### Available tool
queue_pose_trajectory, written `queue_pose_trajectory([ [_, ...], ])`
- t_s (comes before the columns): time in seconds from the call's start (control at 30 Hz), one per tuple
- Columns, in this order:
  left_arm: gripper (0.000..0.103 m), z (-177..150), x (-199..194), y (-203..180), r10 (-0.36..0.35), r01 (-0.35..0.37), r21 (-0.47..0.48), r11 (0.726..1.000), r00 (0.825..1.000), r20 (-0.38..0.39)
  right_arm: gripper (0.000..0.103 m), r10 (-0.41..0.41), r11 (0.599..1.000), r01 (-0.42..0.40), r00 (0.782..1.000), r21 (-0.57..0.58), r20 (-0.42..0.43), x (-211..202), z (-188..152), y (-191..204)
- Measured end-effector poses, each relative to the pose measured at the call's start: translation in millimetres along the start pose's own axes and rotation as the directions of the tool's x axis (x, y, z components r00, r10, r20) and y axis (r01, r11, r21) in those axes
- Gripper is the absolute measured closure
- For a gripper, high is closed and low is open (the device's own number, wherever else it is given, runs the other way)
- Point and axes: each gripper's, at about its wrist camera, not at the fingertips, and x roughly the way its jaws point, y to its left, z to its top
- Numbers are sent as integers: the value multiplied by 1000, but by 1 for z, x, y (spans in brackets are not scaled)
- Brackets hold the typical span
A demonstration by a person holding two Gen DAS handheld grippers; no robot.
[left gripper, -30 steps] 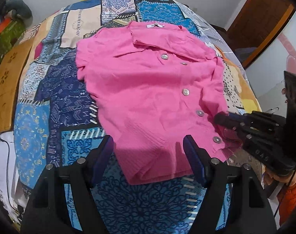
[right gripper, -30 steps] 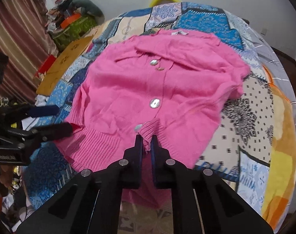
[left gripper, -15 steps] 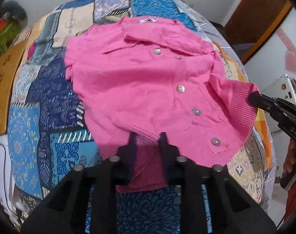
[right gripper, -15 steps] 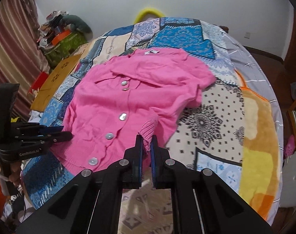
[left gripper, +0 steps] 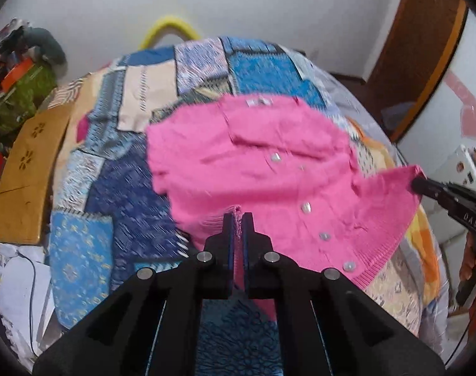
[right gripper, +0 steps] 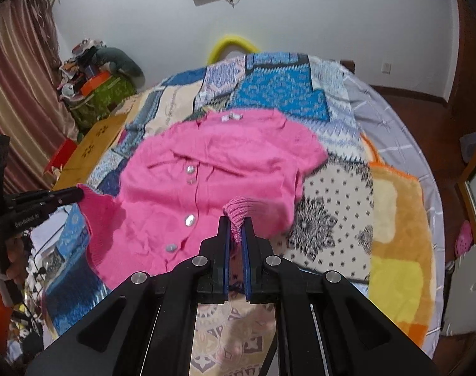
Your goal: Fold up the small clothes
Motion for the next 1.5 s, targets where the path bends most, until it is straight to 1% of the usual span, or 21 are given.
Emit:
queue_pose_trajectory([
  [0.27, 100, 35, -28, 27, 65, -59, -57, 997, 993, 102, 99, -21, 1000, 20, 995, 9, 94, -16, 36, -3],
  [0.37, 101, 51, -34, 36, 74, -65, -80, 995, 989, 128, 99, -23, 1000, 21, 991, 21, 134, -24, 52, -6],
  [0.43, 101, 61, -34, 39, 77, -66, -86, 994, 987, 142, 99, -19, 1000, 16, 990, 22, 139, -24, 59, -9],
  [0.53, 101, 64, -31, 38, 81, -70, -76, 995, 986, 143, 99, -25, 999, 22, 994, 25, 102, -15, 62, -13],
  [0.6, 101, 60, -23, 35, 88, -80, -58, 995, 987, 135, 99, -15, 999, 14, 999, 30, 31, 1, 57, -16],
  [0.73, 101, 49, -8, 35, 109, -105, -37, 994, 988, 108, 97, -10, 1000, 11, 998, 11, -62, 26, 42, -14],
  [0.83, 101, 39, 3, 39, 120, -117, -34, 992, 990, 77, 87, 11, 1000, -11, 992, 2, -126, 46, 30, -9],
  [0.9, 101, 32, 8, 43, 120, -118, -39, 992, 991, 61, 78, 13, 1000, -16, 987, -12, -162, 59, 23, -4],
  [1.0, 101, 24, 10, 50, 121, -119, -44, 992, 991, 50, 71, 21, 999, -26, 979, -21, -204, 76, 14, 0],
  [1.13, 101, 17, 14, 56, 119, -117, -55, 992, 992, 32, 69, 36, 999, -39, 964, -6, -262, 96, 4, -2],
  [1.33, 101, 10, 23, 61, 115, -114, -71, 991, 993, 9, 67, 34, 999, -38, 945, -6, -324, 116, -9, -4],
  [1.5, 101, 8, 28, 59, 108, -108, -70, 992, 994, 1, 68, 58, 998, -62, 949, -1, -309, 114, -14, -7],
])
